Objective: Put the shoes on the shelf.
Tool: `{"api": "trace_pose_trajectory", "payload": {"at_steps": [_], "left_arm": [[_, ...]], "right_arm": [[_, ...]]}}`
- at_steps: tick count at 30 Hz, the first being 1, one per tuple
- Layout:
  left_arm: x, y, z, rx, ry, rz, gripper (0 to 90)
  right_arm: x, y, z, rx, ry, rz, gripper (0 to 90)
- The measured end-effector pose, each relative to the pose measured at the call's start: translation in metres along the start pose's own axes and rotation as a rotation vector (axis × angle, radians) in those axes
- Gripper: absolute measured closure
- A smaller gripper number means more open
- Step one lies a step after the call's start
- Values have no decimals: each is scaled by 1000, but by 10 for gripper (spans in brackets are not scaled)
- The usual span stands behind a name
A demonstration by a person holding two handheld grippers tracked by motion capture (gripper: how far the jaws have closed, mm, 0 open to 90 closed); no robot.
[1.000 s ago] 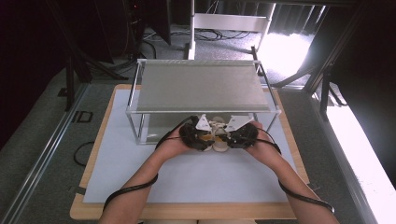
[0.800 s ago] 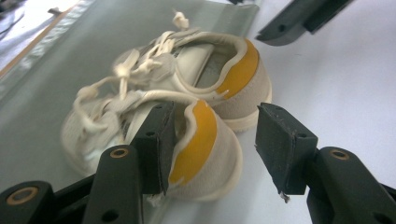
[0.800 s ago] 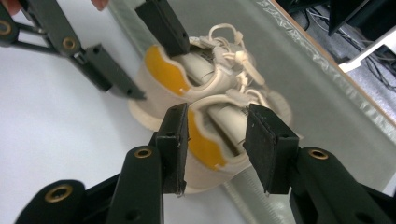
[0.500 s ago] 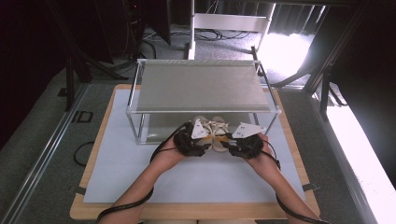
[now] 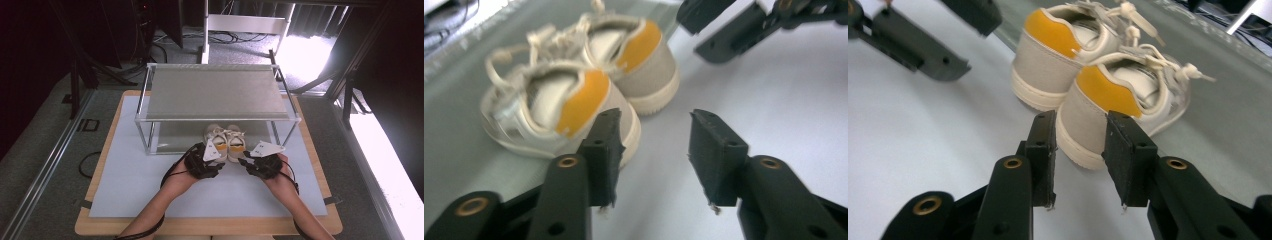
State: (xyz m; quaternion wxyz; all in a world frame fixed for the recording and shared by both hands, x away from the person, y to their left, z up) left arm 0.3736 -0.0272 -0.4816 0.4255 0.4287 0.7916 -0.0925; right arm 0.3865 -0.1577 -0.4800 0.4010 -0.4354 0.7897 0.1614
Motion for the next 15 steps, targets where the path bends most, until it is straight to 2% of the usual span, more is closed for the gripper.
{"api": "trace_pose_trajectory", "payload": {"at_steps": [2, 6, 11, 13, 15], "left_arm": [[2, 0, 4, 13, 6, -7, 594], [3, 0, 14, 12, 14, -13, 592], [3, 6, 24, -3, 16, -22, 593], [3, 8, 25, 5, 9, -34, 595], [4, 9, 26, 2, 6, -29, 595]], "right_arm": [[1, -2, 2, 15, 3, 12, 652], [4, -9, 9, 45, 9, 60, 646], [3, -13, 17, 60, 6, 73, 663], [3, -14, 18, 65, 1, 82, 664], [3, -14, 19, 69, -6, 89, 658]]}}
Point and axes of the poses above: each handheld gripper's, and its own axes: z roughly forward along the jaws, x roughly out of its underside, y roughly to its left, the point moved 9 cm from there along z, roughly forward along the jaws, and after that the axes turned 7 degrees about -x, right-handed, at the moved point
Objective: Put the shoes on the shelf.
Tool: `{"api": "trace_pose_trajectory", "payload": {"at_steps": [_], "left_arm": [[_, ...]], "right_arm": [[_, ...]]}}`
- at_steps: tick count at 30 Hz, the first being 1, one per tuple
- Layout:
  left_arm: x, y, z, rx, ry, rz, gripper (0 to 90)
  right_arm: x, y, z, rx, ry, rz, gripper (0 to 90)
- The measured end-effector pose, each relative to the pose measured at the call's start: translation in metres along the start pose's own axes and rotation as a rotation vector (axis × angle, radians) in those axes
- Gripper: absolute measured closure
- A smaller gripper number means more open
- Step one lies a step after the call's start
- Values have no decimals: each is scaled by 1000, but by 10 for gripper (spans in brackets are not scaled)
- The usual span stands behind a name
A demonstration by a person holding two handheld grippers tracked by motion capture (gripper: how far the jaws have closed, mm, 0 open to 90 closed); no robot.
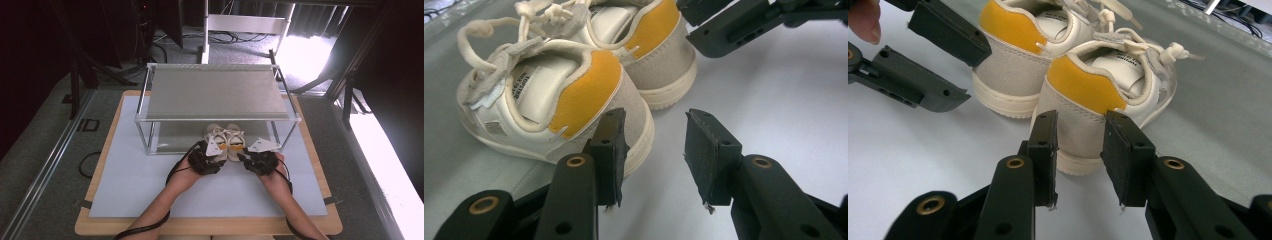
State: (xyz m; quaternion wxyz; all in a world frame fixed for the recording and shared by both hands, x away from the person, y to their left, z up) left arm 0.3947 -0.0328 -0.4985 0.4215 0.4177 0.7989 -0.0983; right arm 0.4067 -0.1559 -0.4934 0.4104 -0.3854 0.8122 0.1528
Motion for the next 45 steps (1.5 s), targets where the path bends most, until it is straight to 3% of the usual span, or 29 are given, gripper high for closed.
{"api": "trace_pose_trajectory", "payload": {"at_steps": [5, 12, 36, 40, 45], "left_arm": [[1, 5, 0, -20, 13, 26, 595], [5, 22, 2, -40, 35, 2, 594], [2, 52, 29, -48, 55, -34, 595], [-2, 47, 28, -35, 38, -49, 594], [0, 37, 20, -19, 29, -35, 582]], "right_arm": [[-4, 0, 5, 14, 8, -9, 648], [-12, 2, 17, -8, -8, 18, 664], [-25, -22, 54, 70, -16, 55, 646], [-27, -21, 55, 68, -9, 48, 590], [-25, -14, 46, 76, -69, 33, 469]]}}
Point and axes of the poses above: each handheld gripper's, and its own axes: z roughly forward along the jaws, x roughly out of its underside, y roughly to its left, the point moved 9 cm from there along z, roughly forward along the jaws, and after that the axes turned 7 degrees about -x, right-handed, at the moved point
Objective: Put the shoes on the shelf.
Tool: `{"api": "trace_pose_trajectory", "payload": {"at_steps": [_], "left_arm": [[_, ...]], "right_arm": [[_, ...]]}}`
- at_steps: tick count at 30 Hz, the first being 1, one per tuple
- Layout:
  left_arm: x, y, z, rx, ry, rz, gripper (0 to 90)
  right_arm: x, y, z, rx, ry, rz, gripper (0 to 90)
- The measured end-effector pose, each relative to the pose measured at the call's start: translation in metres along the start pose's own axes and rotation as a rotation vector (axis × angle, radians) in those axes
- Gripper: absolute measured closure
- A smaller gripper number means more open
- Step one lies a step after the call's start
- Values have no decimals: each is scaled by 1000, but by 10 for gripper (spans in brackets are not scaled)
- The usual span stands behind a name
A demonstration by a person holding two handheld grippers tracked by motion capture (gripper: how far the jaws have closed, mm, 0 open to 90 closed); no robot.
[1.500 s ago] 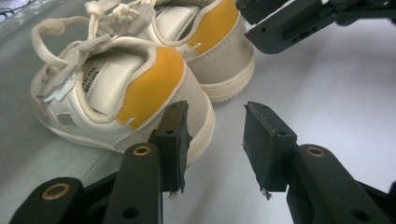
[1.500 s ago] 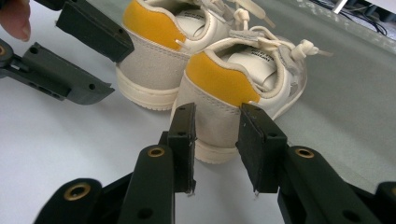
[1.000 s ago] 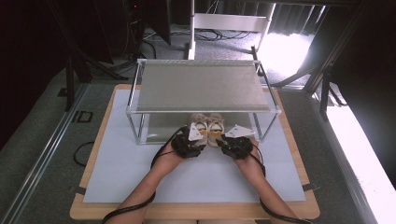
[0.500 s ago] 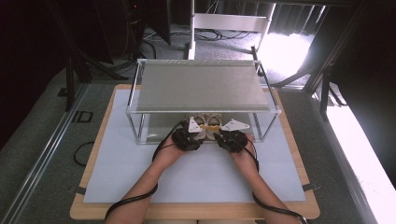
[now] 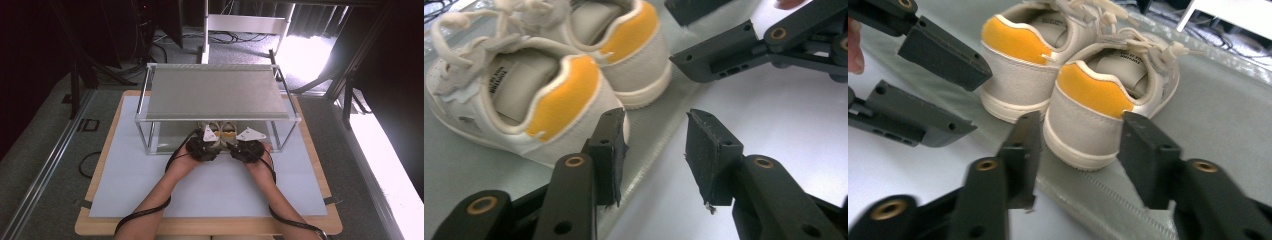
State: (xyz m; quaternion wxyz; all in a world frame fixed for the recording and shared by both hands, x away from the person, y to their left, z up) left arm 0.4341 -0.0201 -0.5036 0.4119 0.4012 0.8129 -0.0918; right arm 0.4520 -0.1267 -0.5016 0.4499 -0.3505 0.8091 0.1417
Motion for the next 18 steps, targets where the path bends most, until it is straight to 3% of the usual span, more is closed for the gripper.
{"api": "trace_pose_trajectory", "payload": {"at_steps": [6, 7, 9, 12, 15, 18], "left_arm": [[3, -7, -16, 23, -74, -36, 517], [4, -8, -18, 29, -87, -45, 496], [6, -11, -21, 36, -95, -63, 408], [11, -13, -24, 24, -96, -74, 303], [18, -16, -24, 44, -82, -92, 151], [25, -19, -24, 27, -89, -72, 49]], "right_arm": [[4, 9, -14, -23, -27, 30, 342], [6, 13, -19, -55, -22, 33, 249], [9, 14, -23, -55, -5, 23, 143], [11, 18, -29, -100, -40, 39, 127], [16, 17, -32, -92, -35, 36, 130], [22, 15, -36, -92, -26, 54, 135]]}}
Point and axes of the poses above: each handheld gripper's, and its own axes: z roughly forward along the jaws, x roughly out of its underside, y roughly to its left, the point moved 9 cm from there along z, roughly forward along the jaws, and after that the axes turned 7 degrees about -x, right-handed, at the moved point
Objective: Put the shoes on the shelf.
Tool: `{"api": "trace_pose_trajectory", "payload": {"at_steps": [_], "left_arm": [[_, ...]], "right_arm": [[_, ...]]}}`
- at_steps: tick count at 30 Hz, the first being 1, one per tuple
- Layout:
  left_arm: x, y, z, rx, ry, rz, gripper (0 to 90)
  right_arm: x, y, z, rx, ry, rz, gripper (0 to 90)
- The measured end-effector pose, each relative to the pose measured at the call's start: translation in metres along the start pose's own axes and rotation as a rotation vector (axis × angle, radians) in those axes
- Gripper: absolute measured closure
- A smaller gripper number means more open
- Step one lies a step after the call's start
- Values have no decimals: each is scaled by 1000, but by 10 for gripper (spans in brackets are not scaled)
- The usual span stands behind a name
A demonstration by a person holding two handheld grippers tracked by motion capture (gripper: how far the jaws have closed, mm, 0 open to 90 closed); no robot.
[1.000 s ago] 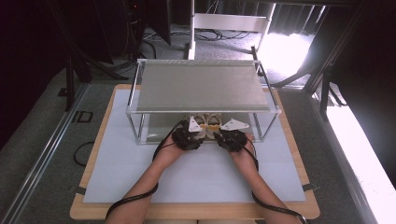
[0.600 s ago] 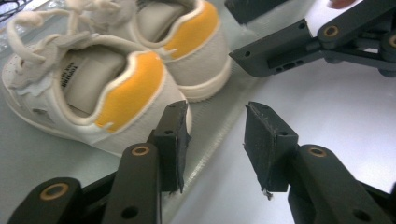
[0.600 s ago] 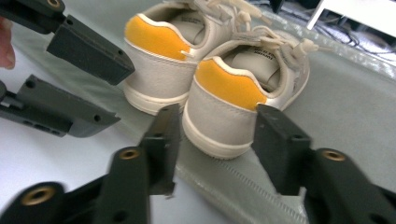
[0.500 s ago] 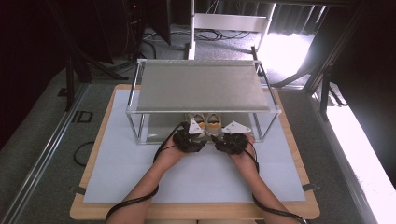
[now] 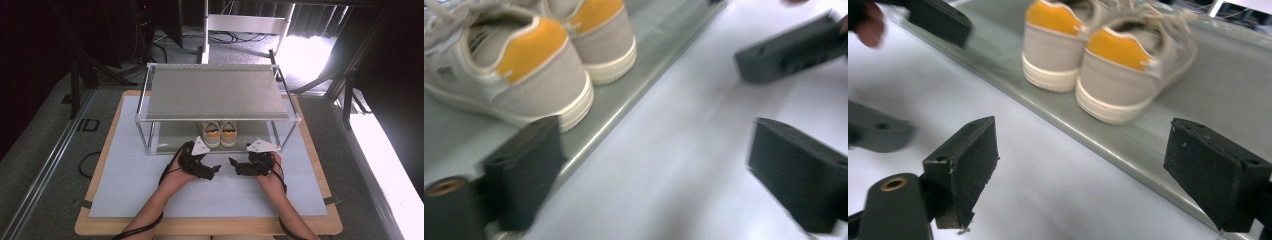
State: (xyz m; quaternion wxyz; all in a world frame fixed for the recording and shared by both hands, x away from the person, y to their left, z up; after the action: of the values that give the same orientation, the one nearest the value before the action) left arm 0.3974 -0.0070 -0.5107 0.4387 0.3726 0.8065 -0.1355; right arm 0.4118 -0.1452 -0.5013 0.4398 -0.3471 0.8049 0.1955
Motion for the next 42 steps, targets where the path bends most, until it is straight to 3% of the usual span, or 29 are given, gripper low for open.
{"api": "trace_pose_trajectory", "payload": {"at_steps": [9, 13, 30, 37, 42], "left_arm": [[11, 0, -11, -34, -27, 25, 18], [15, 2, -17, -56, -43, 17, 18], [30, 18, -41, -73, -94, -29, 18], [39, 24, -54, -107, -114, -40, 18], [48, 31, -64, -137, -137, -67, 19]], "right_arm": [[18, -5, -15, 20, -18, -5, 134], [26, -8, -22, 37, -11, -8, 134], [64, -28, -56, 75, -12, 11, 134], [65, -40, -78, 111, -114, 3, 133], [68, -48, -83, 132, -133, 8, 133]]}}
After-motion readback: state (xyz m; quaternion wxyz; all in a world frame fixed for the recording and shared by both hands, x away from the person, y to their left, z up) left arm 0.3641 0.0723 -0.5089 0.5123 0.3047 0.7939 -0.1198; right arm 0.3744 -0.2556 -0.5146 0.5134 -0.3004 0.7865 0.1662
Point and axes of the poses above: each handheld gripper's, and its own axes: z roughly forward along the jaws, x roughly out of its underside, y roughly to its left, the point moved 9 cm from there along z, roughly forward along the jaws, and after that the axes turned 7 degrees about -x, right-handed, at the moved point
